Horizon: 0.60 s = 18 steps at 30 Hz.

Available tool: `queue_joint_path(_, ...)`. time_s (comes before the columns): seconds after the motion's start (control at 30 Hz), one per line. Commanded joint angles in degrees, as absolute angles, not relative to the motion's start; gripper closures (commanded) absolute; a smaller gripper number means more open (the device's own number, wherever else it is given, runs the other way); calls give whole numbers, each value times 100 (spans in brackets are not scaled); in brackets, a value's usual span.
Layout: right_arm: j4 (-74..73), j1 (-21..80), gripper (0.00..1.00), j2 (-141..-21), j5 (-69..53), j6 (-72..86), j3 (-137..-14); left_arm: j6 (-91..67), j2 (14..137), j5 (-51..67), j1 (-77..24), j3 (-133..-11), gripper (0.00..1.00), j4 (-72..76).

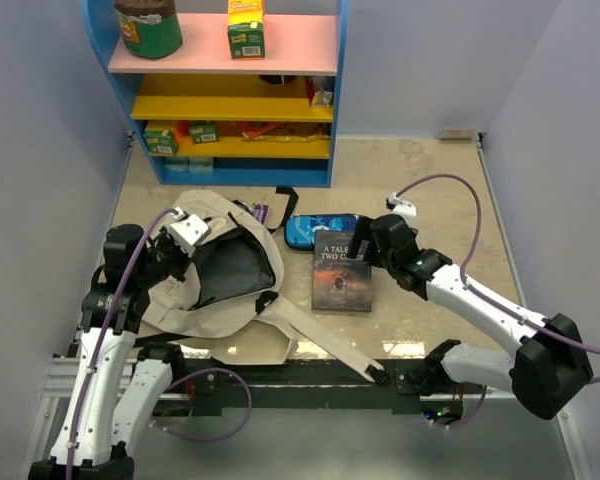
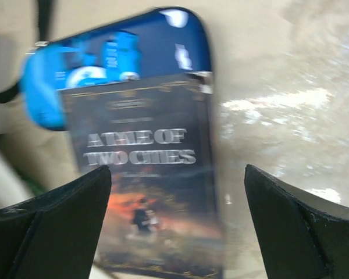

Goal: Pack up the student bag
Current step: Pick up the book from the center of the board.

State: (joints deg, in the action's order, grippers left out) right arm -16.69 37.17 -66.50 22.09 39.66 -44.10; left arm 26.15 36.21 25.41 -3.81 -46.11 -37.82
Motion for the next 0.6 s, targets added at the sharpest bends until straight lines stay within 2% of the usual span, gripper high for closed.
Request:
queue_joint_path(0.0, -1284, 3148, 1, -6486, 1943, 3692, -3965, 2628, 3577, 2733, -360, -4711, 100, -3472)
queue_joint_path(0.13, -643, 2515, 1, -6811, 1188, 3183, -3718, 2610, 3603, 2742, -360, -4720, 100, -3489)
queue_joint_path(0.33, 455, 2426, 1, -7828, 141, 2971, -3568, 2575, 3717, 2733, -360, -4746, 100, -3445)
queue_joint_path(0.57, 563, 2303, 1, -8945, -342, 3102, -3919, 2558, 3814, 2698, -360, -4930, 100, -3489)
